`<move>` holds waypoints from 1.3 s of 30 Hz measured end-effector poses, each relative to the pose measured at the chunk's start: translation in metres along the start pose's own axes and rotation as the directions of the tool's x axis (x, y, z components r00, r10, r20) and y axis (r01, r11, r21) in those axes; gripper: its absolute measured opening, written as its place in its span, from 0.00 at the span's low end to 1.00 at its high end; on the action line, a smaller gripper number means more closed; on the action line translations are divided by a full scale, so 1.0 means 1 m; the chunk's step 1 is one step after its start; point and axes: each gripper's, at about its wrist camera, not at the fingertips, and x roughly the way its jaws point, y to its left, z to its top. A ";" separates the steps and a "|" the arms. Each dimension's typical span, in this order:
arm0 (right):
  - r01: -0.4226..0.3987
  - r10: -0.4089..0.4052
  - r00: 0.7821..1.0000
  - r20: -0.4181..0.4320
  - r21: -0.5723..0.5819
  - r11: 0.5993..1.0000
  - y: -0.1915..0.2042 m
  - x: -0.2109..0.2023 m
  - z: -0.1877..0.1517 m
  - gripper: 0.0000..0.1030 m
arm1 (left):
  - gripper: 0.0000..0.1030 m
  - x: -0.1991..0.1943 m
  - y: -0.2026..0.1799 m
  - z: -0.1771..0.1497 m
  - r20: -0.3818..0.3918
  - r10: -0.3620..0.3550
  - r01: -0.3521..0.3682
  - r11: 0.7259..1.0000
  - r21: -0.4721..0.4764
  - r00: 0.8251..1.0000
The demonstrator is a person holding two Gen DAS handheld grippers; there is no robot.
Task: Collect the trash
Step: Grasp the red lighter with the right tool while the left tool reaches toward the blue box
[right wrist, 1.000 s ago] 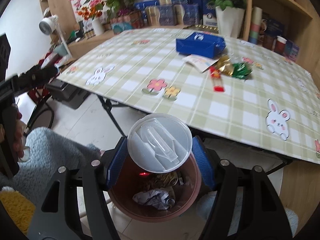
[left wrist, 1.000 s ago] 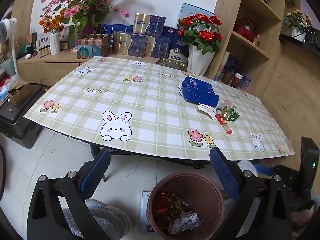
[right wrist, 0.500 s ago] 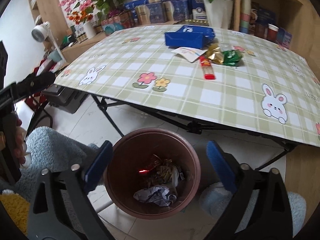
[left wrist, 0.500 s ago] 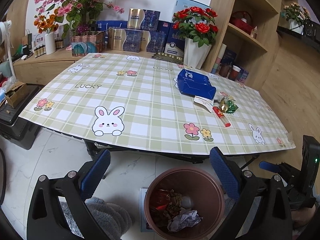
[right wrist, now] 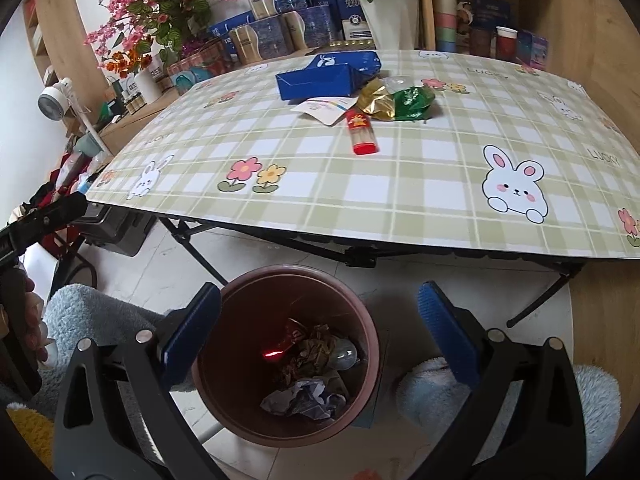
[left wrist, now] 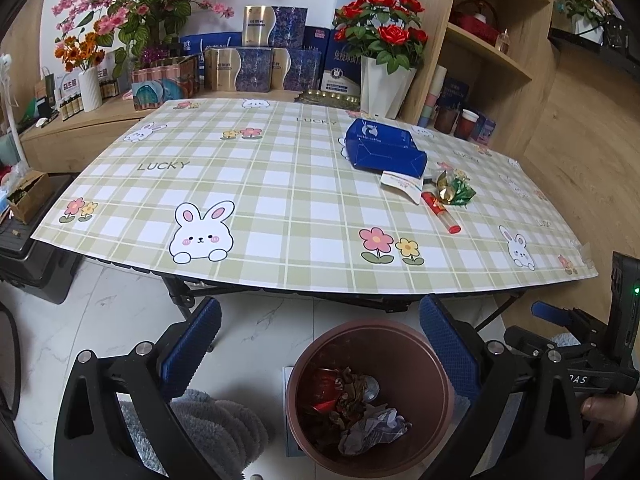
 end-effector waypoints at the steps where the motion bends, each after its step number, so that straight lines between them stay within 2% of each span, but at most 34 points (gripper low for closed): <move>1: 0.006 -0.006 1.000 0.002 0.003 1.000 -0.002 0.001 0.000 0.94 | 0.94 0.002 0.000 0.000 -0.005 0.000 0.000 1.000 -0.001 1.000; 7: 0.030 -0.030 1.000 0.001 0.044 0.999 -0.015 0.008 -0.002 0.94 | 0.94 0.014 -0.008 -0.001 -0.040 -0.002 0.002 1.000 0.016 0.999; 15: 0.022 -0.023 0.998 0.054 0.020 1.000 -0.019 0.011 0.010 0.94 | 0.94 0.032 -0.012 0.003 -0.080 -0.013 0.014 1.000 0.012 0.997; 18: 0.030 -0.028 0.997 0.070 -0.025 0.999 -0.020 0.016 0.028 0.94 | 0.94 0.042 -0.013 0.010 -0.090 -0.022 0.023 1.000 0.013 0.996; 21: 0.006 -0.003 0.999 0.052 -0.058 0.998 -0.023 0.026 0.051 0.94 | 0.94 0.052 -0.014 0.019 -0.093 -0.024 0.025 1.000 0.014 0.995; 24: 0.084 -0.078 0.995 0.063 -0.099 0.992 -0.023 0.038 0.076 0.94 | 0.94 0.062 -0.014 0.031 -0.091 -0.044 0.044 0.999 -0.002 0.995; 26: 0.106 -0.096 0.992 0.081 -0.126 0.986 -0.022 0.048 0.092 0.93 | 0.94 0.069 -0.013 0.039 -0.092 -0.062 0.060 0.998 -0.029 0.994; 28: 0.107 -0.096 0.992 0.079 -0.145 0.984 -0.023 0.060 0.106 0.87 | 0.94 0.076 -0.010 0.047 -0.095 -0.091 0.084 0.994 -0.073 0.991; 29: 0.106 -0.096 0.993 0.071 -0.152 0.983 -0.023 0.069 0.113 0.76 | 0.94 0.079 -0.009 0.050 -0.097 -0.102 0.093 0.991 -0.091 0.990; 30: 0.106 -0.098 0.993 0.062 -0.155 0.982 -0.023 0.075 0.117 0.72 | 0.94 0.084 -0.007 0.055 -0.101 -0.118 0.106 0.987 -0.118 0.988; 32: 0.093 -0.088 0.996 0.034 -0.157 0.983 -0.025 0.092 0.126 0.70 | 0.94 0.096 -0.004 0.063 -0.107 -0.136 0.118 0.980 -0.159 0.985; 35: 0.069 -0.070 0.998 -0.003 -0.163 0.984 -0.023 0.113 0.135 0.62 | 0.94 0.109 -0.002 0.078 -0.106 -0.163 0.140 0.970 -0.201 0.981; 39: 0.076 -0.086 0.995 -0.047 -0.181 0.980 -0.018 0.131 0.135 0.51 | 0.93 0.123 0.002 0.100 -0.081 -0.163 0.141 0.962 -0.233 0.983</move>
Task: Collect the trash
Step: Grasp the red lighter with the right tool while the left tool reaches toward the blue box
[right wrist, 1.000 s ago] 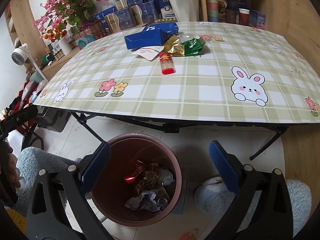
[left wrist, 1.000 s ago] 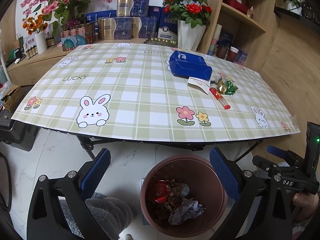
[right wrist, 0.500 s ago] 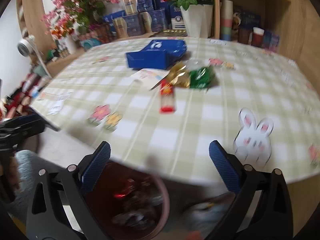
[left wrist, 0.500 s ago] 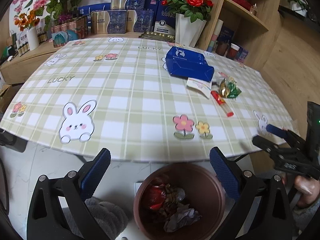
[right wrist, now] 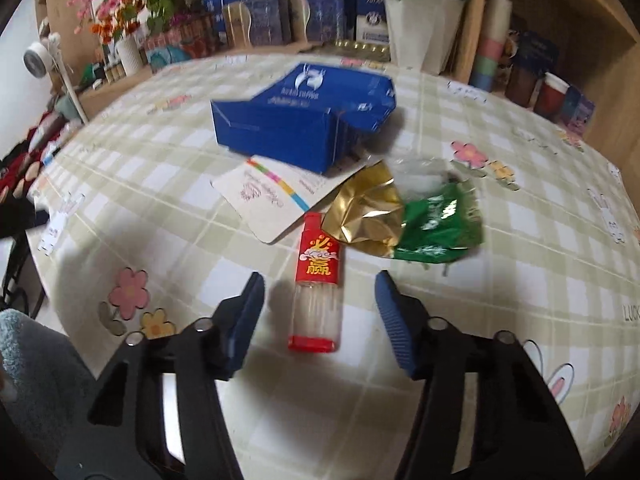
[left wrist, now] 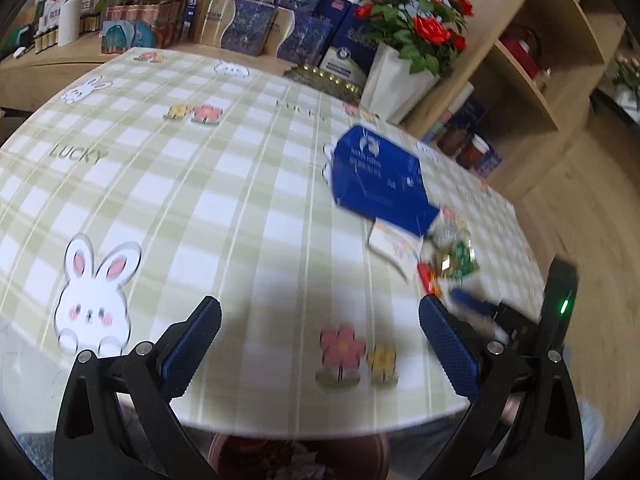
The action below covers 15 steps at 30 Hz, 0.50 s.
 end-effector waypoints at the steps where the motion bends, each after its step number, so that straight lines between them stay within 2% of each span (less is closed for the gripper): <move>1: -0.002 0.002 1.000 0.011 0.002 1.000 0.000 0.000 0.000 0.50 | 0.93 0.004 0.000 0.008 0.000 -0.009 0.009 1.000 -0.012 1.000; 2: -0.006 0.006 1.000 0.016 0.002 1.000 0.000 0.000 0.000 0.50 | 0.90 0.010 0.000 0.015 -0.006 -0.024 0.023 0.999 -0.028 1.000; 4: -0.025 0.025 0.999 0.027 -0.007 1.000 0.001 0.001 0.000 0.43 | 0.85 0.022 -0.001 0.029 -0.022 -0.056 0.055 0.997 -0.061 0.998; 6: -0.033 0.034 0.999 0.034 -0.016 0.999 0.003 0.001 0.001 0.27 | 0.81 0.035 -0.001 0.041 -0.033 -0.101 0.097 0.988 -0.119 0.994; 8: -0.040 0.041 0.998 0.039 -0.015 0.999 0.003 0.001 0.000 0.27 | 0.78 0.051 0.002 0.051 -0.046 -0.174 0.159 0.961 -0.225 0.984; 10: -0.060 0.059 0.998 0.038 0.011 0.998 -0.001 0.001 0.001 0.26 | 0.75 0.073 0.005 0.059 -0.054 -0.266 0.231 0.905 -0.358 0.962; 11: -0.069 0.068 0.997 0.036 0.024 0.997 -0.003 0.001 0.001 0.26 | 0.74 0.080 0.005 0.061 -0.052 -0.291 0.248 0.886 -0.393 0.955; 12: -0.075 0.073 0.997 0.035 0.035 0.997 -0.005 0.000 0.001 0.26 | 0.74 0.088 0.005 0.063 -0.052 -0.306 0.256 0.869 -0.423 0.951; 15: -0.073 0.072 0.997 0.037 0.048 0.996 -0.009 -0.003 -0.002 0.26 | 0.73 0.108 0.001 0.067 -0.055 -0.314 0.255 0.848 -0.464 0.948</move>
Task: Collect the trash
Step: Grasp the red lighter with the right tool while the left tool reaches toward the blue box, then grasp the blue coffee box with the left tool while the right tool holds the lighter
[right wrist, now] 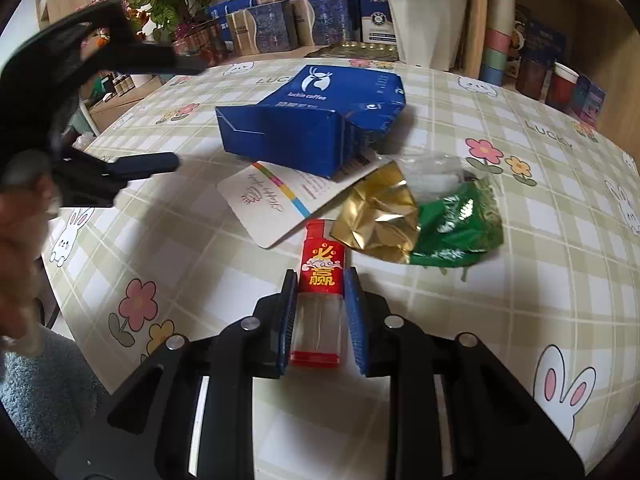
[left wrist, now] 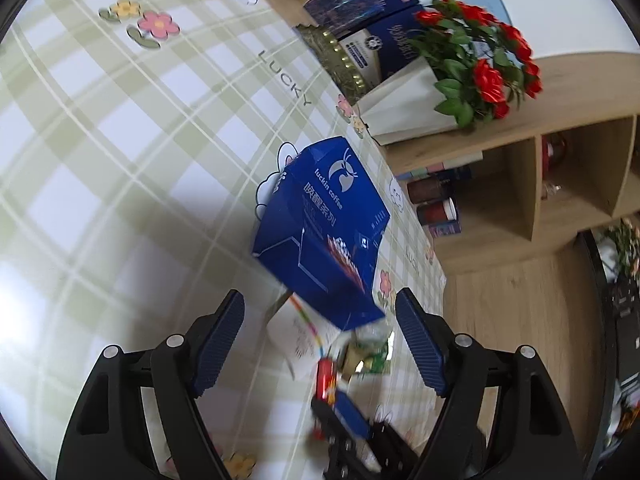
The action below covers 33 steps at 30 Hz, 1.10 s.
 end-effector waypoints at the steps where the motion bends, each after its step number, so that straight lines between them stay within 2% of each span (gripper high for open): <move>1: 0.000 0.000 1.000 0.001 0.004 1.000 -0.001 -0.002 -0.002 0.26 | 0.73 0.006 0.002 0.001 -0.005 -0.008 0.008 1.000 -0.022 1.000; 5: -0.004 0.004 1.000 0.006 0.016 1.000 -0.006 -0.005 -0.008 0.26 | 0.73 0.023 0.014 0.004 0.002 -0.053 0.052 0.991 -0.127 0.999; 8: -0.006 0.006 1.000 0.008 0.017 1.000 -0.006 -0.006 -0.009 0.26 | 0.71 0.030 0.018 0.005 0.029 -0.069 0.073 0.985 -0.158 0.997; 11: -0.004 0.004 1.000 0.010 0.012 1.000 -0.006 -0.006 -0.009 0.26 | 0.62 0.034 0.022 0.006 0.048 -0.066 0.073 0.982 -0.173 0.997; 17: -0.006 0.006 1.000 0.015 0.006 1.000 -0.005 -0.006 -0.010 0.26 | 0.61 0.034 0.021 0.008 0.083 -0.062 0.076 0.982 -0.173 0.995; 21: -0.007 0.007 1.000 0.015 0.007 1.000 -0.005 -0.006 -0.010 0.26 | 0.62 0.037 0.012 0.006 0.107 -0.002 0.015 0.992 -0.122 0.994; 23: -0.007 0.007 1.000 0.016 0.006 1.000 -0.005 -0.007 -0.010 0.26 | 0.66 0.039 0.008 0.005 0.125 0.027 -0.014 0.994 -0.106 0.992; 25: -0.010 0.010 1.000 0.017 0.006 1.000 -0.005 -0.007 -0.010 0.26 | 0.80 0.043 0.000 0.004 0.145 0.037 -0.024 0.996 -0.090 0.989; 27: -0.013 0.013 1.000 0.017 0.005 1.000 -0.005 -0.007 -0.010 0.26 | 0.86 0.048 -0.007 0.004 0.154 0.054 -0.043 0.996 -0.073 0.987; 30: -0.018 0.017 1.000 0.018 0.005 1.000 -0.006 -0.007 -0.010 0.26 | 0.86 0.052 -0.012 0.005 0.165 0.074 -0.066 0.996 -0.057 0.984; 32: -0.020 0.019 1.000 0.020 0.007 1.000 -0.006 -0.007 -0.010 0.26 | 0.69 0.055 -0.010 0.008 0.160 0.094 -0.086 0.995 -0.054 0.983; 33: -0.020 0.020 1.000 0.021 0.007 1.000 -0.006 -0.008 -0.011 0.26 | 0.52 0.057 -0.008 0.009 0.146 0.107 -0.099 0.993 -0.058 0.983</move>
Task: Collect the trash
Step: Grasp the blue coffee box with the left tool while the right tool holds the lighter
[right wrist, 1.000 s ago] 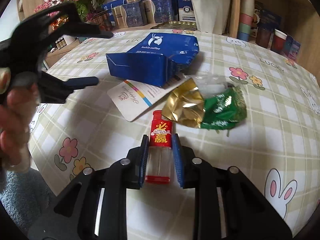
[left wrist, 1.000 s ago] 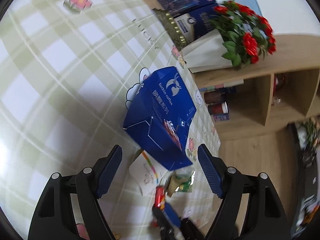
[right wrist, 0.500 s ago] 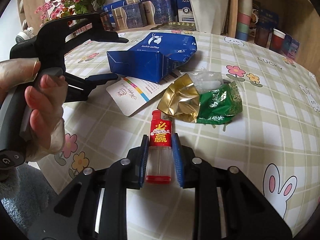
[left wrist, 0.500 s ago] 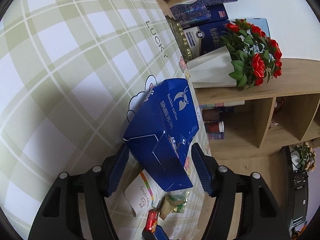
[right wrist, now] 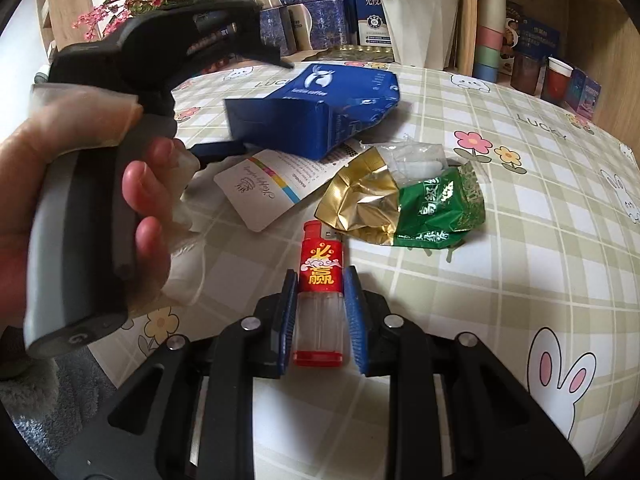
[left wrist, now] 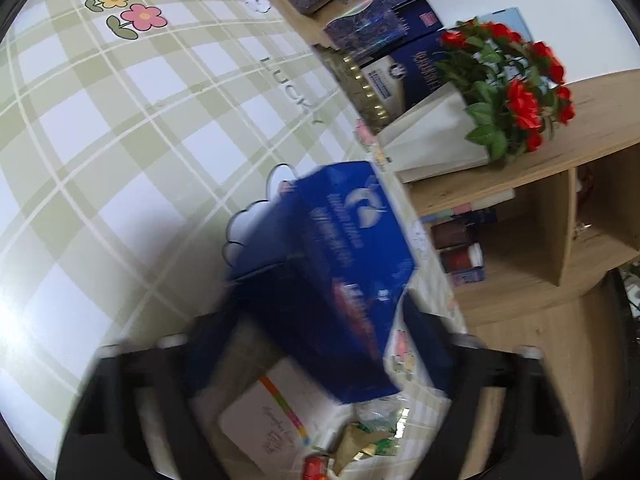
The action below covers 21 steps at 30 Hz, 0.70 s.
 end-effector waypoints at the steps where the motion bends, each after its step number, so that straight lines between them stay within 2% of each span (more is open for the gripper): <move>1: 0.000 0.000 1.000 0.002 0.000 1.000 0.000 0.000 0.000 0.26 | 0.51 0.002 0.004 0.002 -0.009 -0.022 0.022 1.000 -0.014 1.000; 5: -0.002 0.002 1.000 0.007 -0.002 1.000 0.000 0.000 0.000 0.26 | 0.49 0.003 0.005 0.007 -0.040 -0.027 0.026 1.000 -0.007 0.999; 7: -0.004 0.004 1.000 0.004 0.001 1.000 0.000 0.000 -0.001 0.26 | 0.45 -0.001 0.006 0.007 -0.046 -0.042 0.041 0.999 -0.004 0.998; 12: -0.005 0.005 1.000 0.008 -0.002 1.000 -0.001 -0.002 -0.003 0.26 | 0.41 -0.029 -0.009 0.014 -0.012 -0.009 0.010 0.987 0.161 1.000; 15: 0.004 -0.004 1.000 0.011 0.000 1.000 -0.001 -0.002 -0.003 0.26 | 0.39 -0.051 -0.022 0.020 0.027 0.021 -0.028 0.960 0.279 0.999; 17: 0.006 -0.006 1.000 0.010 0.005 1.000 -0.001 -0.002 -0.002 0.26 | 0.39 -0.069 -0.033 0.021 0.064 0.027 -0.049 0.926 0.375 0.998; 21: 0.007 -0.007 1.000 0.011 0.021 1.000 -0.002 -0.003 -0.002 0.26 | 0.38 -0.101 -0.046 0.012 0.097 0.013 -0.061 0.861 0.506 0.995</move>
